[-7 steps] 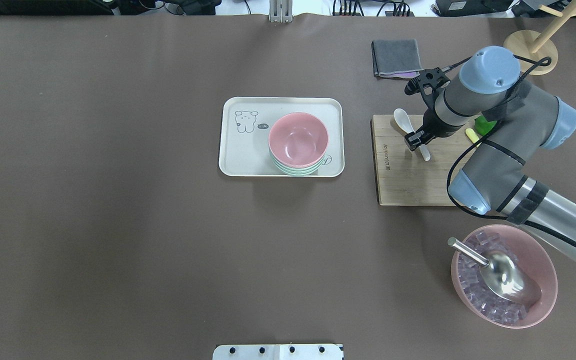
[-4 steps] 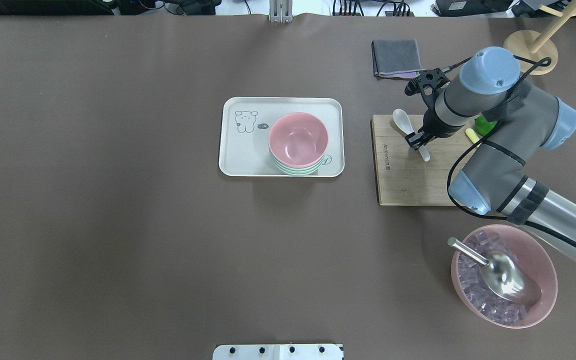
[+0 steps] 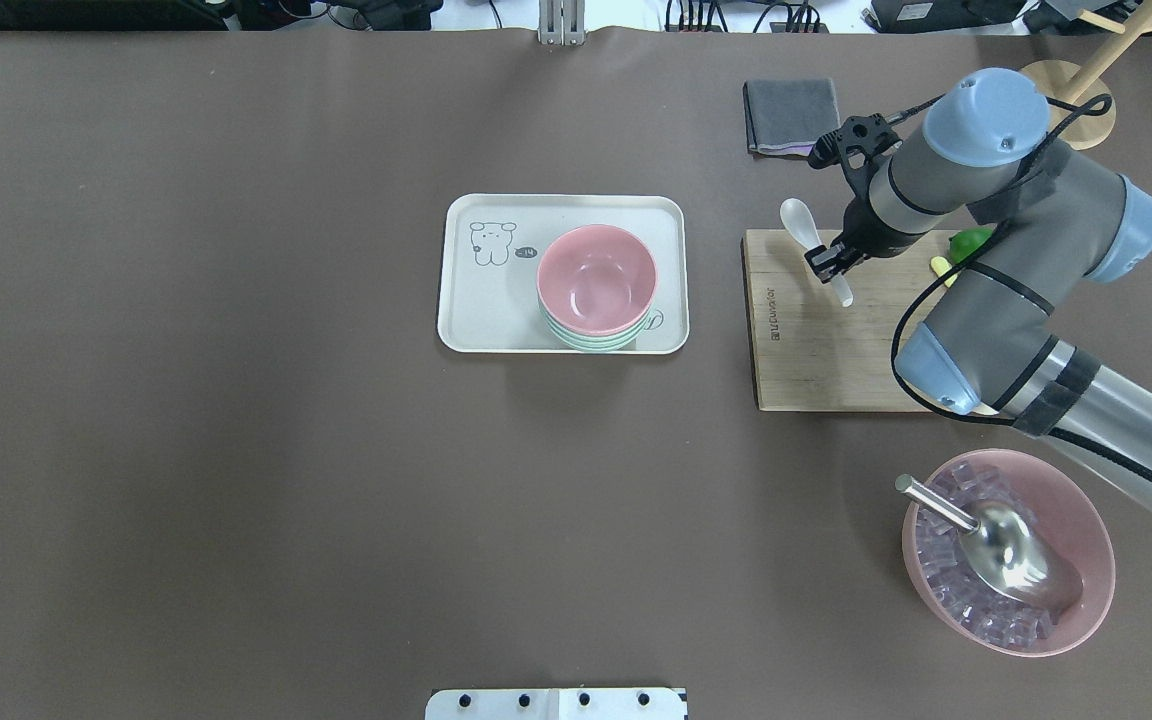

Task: Stack pink bowl on green and place spoon
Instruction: 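Lift the white spoon with the right gripper and carry it over the pink bowl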

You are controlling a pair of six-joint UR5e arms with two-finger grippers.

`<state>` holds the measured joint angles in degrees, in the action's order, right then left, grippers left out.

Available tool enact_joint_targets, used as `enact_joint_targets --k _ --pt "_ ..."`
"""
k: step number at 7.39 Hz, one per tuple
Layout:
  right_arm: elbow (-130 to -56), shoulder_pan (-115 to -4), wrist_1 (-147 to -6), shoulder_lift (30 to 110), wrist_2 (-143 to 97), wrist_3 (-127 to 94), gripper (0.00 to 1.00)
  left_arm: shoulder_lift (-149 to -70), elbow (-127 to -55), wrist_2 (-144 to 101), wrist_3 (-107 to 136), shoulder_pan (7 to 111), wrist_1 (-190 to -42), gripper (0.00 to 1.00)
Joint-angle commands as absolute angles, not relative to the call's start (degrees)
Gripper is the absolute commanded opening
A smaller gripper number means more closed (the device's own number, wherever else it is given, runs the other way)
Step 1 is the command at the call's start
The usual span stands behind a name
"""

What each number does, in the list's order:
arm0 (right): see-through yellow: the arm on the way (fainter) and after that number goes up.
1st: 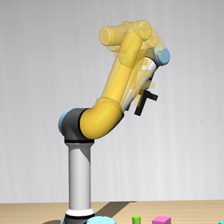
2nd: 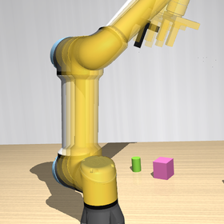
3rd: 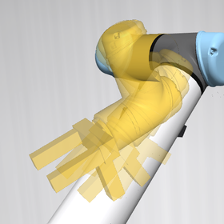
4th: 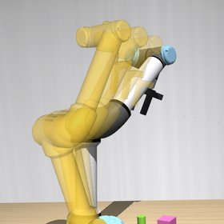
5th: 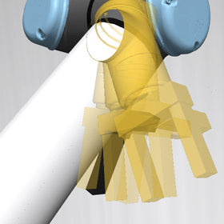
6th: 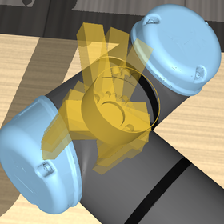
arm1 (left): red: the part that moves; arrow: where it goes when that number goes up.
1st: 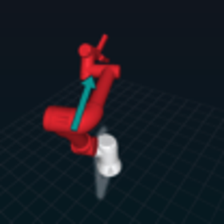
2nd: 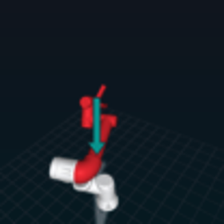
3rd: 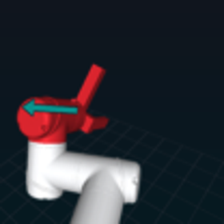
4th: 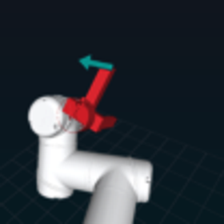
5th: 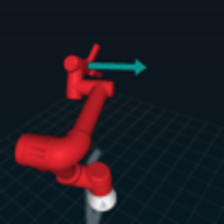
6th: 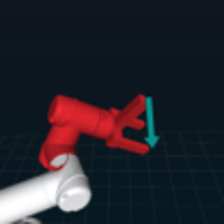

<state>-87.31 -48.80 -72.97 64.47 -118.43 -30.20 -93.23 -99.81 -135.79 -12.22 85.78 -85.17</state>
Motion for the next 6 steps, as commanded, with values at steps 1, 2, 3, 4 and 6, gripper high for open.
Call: enact_joint_targets --k 1,2,3,4,6 --pt "-88.33 -48.96 -75.21 59.62 -119.09 -39.06 0.0 -93.25 -99.76 -135.79 -12.22 85.78 -85.17 0.98" --pt "-89.11 -48.69 -80.19 55.33 -119.0 -43.37 0.0 -93.16 -99.67 -135.79 -12.13 85.78 -85.17 0.98" --pt "-90.95 -48.34 -85.73 51.63 -119.0 -45.94 0.0 -93.16 -99.67 -135.79 -12.13 85.78 -85.17 0.98" --pt "-92.88 -47.3 -90.22 48.63 -119.0 -49.8 0.0 -93.25 -99.58 -135.79 -12.04 85.78 -85.17 0.98" --pt "-92.2 -43.0 -94.29 42.65 -116.21 -56.05 0.0 -93.25 -99.49 -135.79 -12.04 85.78 -85.17 0.98"
